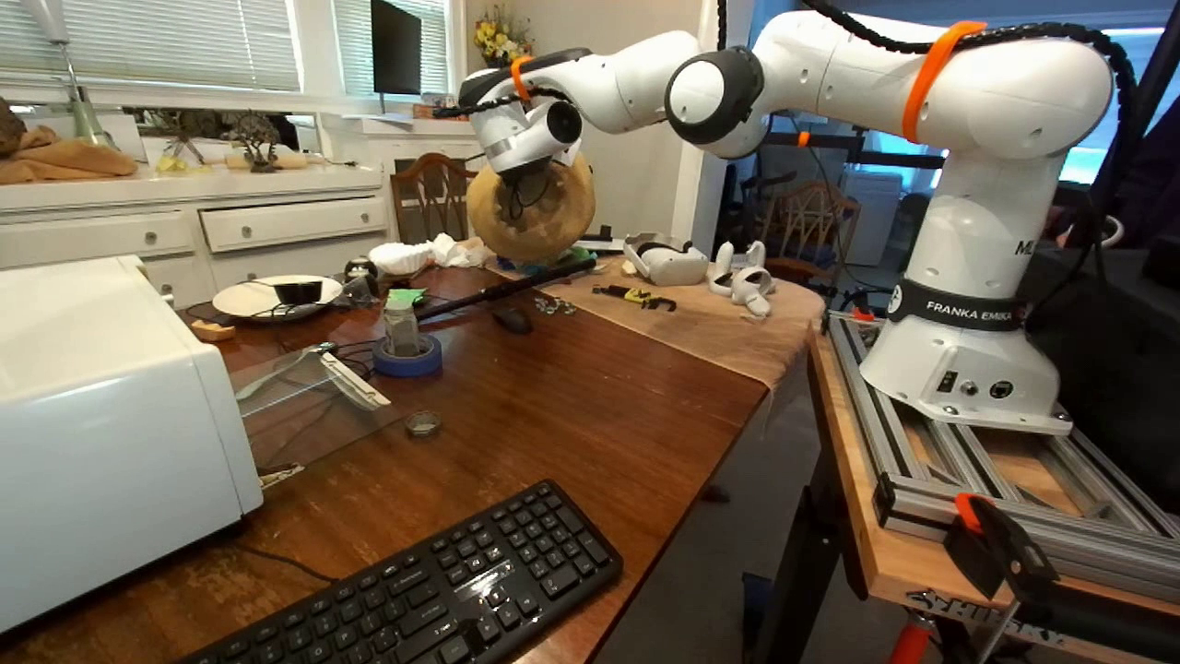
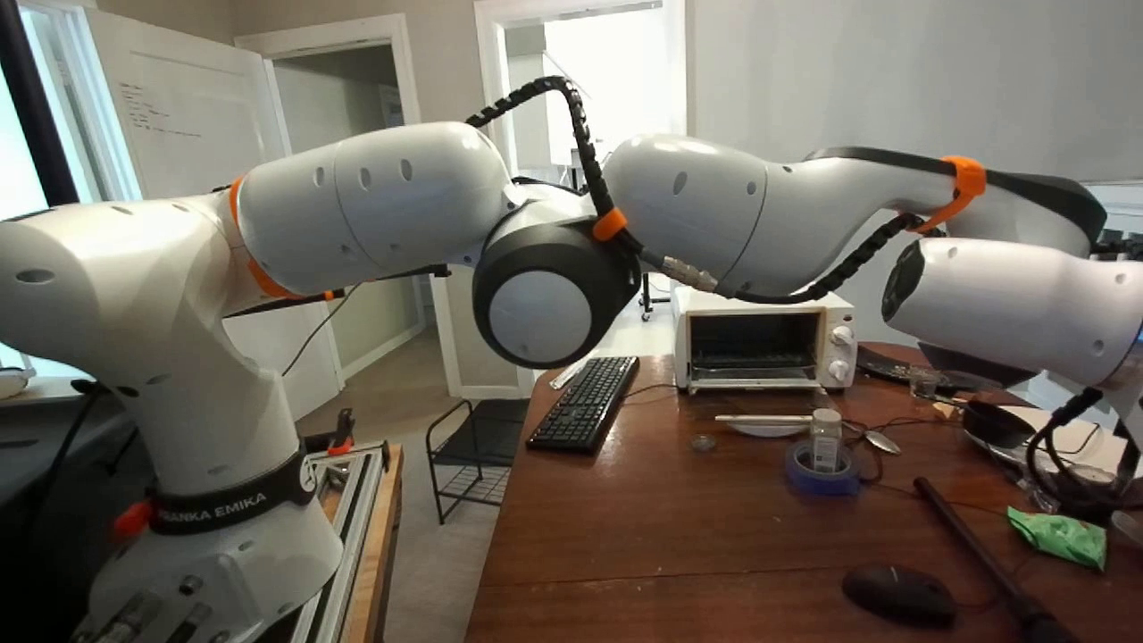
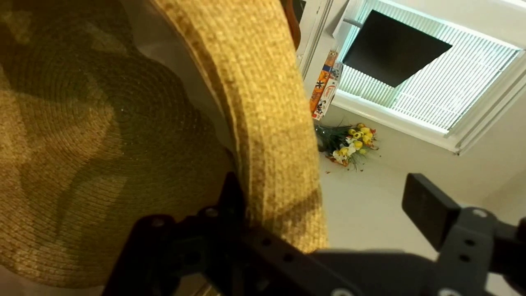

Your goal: Put the blue tape around the bottle, then move the hat to the right, then put the lid in the tape

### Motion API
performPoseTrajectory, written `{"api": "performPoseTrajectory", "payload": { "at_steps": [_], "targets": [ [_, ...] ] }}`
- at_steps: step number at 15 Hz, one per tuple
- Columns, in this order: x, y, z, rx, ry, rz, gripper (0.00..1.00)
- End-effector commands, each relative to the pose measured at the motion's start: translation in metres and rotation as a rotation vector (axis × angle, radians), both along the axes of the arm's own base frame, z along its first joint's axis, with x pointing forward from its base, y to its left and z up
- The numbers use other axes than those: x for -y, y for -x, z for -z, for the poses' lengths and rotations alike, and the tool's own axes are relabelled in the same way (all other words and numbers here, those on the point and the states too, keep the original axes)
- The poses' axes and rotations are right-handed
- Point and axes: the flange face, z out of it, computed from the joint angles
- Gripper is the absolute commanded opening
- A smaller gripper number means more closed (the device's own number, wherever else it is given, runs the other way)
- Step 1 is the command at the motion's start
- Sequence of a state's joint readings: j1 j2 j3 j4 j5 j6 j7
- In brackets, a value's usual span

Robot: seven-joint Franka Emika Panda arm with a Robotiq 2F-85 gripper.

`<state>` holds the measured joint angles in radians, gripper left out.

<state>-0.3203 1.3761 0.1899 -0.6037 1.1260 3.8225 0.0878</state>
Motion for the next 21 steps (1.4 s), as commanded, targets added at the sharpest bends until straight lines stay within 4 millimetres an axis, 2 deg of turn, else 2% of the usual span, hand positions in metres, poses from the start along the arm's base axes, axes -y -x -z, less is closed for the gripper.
{"api": "performPoseTrajectory", "payload": {
  "at_steps": [1, 4, 6, 9, 11, 14, 18, 21],
  "targets": [
    [-0.003, -0.003, 0.025, -0.05, -0.022, -0.035, 1.0],
    [-0.008, -0.002, 0.046, -0.123, -0.017, -0.061, 1.0],
    [-0.011, 0.009, 0.06, -0.26, 0.023, -0.045, 1.0],
    [-0.017, 0.022, 0.062, -0.411, 0.047, -0.03, 1.0],
    [-0.025, 0.027, 0.05, -0.502, 0.029, -0.075, 1.0],
    [-0.042, 0.031, 0.02, -0.607, 0.008, -0.159, 1.0],
    [-0.065, 0.05, -0.02, -0.744, -0.037, -0.242, 1.0],
    [-0.075, 0.067, -0.04, -0.879, -0.087, -0.237, 1.0]
  ]
}}
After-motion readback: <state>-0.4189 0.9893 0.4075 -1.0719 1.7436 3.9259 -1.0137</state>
